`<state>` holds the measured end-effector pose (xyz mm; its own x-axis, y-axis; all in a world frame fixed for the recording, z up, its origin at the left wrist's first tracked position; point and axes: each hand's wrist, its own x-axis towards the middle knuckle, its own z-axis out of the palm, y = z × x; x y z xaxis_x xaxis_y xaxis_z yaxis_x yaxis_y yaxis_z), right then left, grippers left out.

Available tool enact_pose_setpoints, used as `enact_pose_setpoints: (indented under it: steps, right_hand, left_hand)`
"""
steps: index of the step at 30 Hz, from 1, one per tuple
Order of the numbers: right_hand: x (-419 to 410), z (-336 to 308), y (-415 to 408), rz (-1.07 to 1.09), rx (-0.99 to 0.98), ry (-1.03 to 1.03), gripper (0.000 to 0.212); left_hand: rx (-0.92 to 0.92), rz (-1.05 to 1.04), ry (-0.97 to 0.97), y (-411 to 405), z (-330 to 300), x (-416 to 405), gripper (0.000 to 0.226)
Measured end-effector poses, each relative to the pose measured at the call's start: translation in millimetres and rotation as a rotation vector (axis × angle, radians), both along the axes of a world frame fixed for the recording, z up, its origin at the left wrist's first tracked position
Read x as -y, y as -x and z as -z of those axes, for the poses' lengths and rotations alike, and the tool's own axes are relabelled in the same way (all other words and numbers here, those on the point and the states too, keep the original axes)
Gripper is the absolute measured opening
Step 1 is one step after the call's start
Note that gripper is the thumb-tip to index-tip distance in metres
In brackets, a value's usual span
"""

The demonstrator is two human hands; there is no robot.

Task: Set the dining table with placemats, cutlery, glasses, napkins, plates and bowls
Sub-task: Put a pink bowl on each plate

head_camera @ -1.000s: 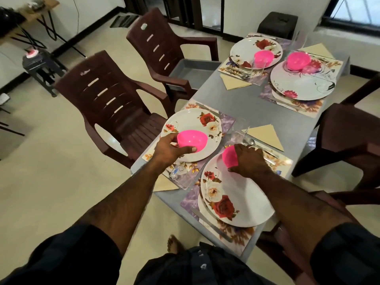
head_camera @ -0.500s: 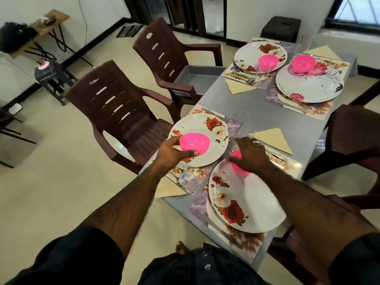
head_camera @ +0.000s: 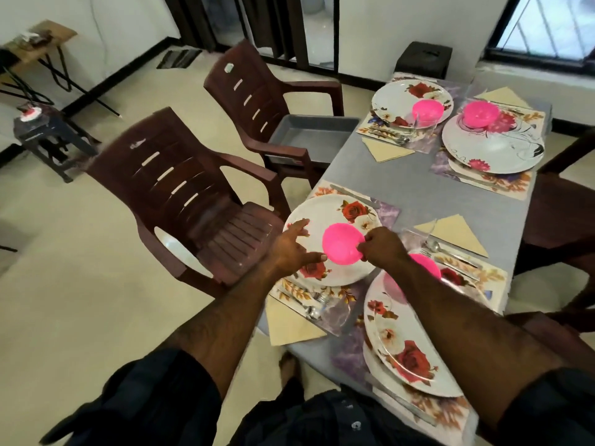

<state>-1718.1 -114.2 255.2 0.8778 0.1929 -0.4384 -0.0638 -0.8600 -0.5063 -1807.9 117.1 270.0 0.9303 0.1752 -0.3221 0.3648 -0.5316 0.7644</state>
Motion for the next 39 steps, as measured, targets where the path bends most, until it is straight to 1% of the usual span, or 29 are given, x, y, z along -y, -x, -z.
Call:
enact_pose_setpoints:
  steps: [2,5,6,8,9,11,13,14,15,16,19,25,30,33,39]
  right_hand:
    - [-3,18,5,0.004,0.001,0.160,0.022]
    - [-6,34,17,0.015,-0.032,0.303,0.021]
    - [-9,39,19,0.018,-0.046,0.334,0.023]
    - [-18,42,26,0.053,-0.062,0.355,0.032]
    - [-21,43,29,0.071,-0.060,0.348,0.041]
    - [-32,40,33,0.075,-0.025,0.325,0.068]
    - [-44,37,35,-0.002,0.031,0.330,0.098]
    - [-50,35,36,-0.062,0.045,0.354,0.110]
    - [-58,33,38,-0.118,0.044,0.386,0.116]
    - [-65,30,40,-0.162,0.044,0.426,0.117]
    - [-86,22,45,-0.249,0.078,0.549,0.110]
    - [-110,17,54,-0.375,0.137,0.594,0.110]
    - [-115,11,54,-0.353,0.089,0.610,0.117]
    - [-113,11,56,-0.339,0.093,0.603,0.118]
    - [-115,7,55,-0.353,0.087,0.629,0.122]
  left_hand:
    - [-0.033,-0.034,0.048,-4,25,-23,0.101]
    - [-0.071,-0.007,0.120,-7,53,-53,0.111]
    - [-0.070,0.004,0.146,-7,58,-62,0.110]
    - [-0.062,0.033,0.183,-8,64,-75,0.095]
    - [-0.063,0.052,0.193,-8,66,-78,0.089]
    - [-0.071,0.090,0.213,-14,68,-88,0.085]
    - [-0.076,0.116,0.220,-19,70,-96,0.086]
    - [-0.081,0.123,0.221,-20,70,-99,0.087]
    - [-0.086,0.130,0.221,-22,69,-103,0.087]
    - [-0.089,0.134,0.215,-23,70,-106,0.086]
    - [-0.092,0.148,0.219,-25,72,-116,0.085]
    - [-0.093,0.112,0.226,-29,75,-143,0.079]
    - [-0.129,0.119,0.233,-25,76,-148,0.080]
    - [-0.141,0.121,0.213,-20,77,-148,0.084]
    - [-0.129,0.105,0.200,-2,74,-149,0.081]
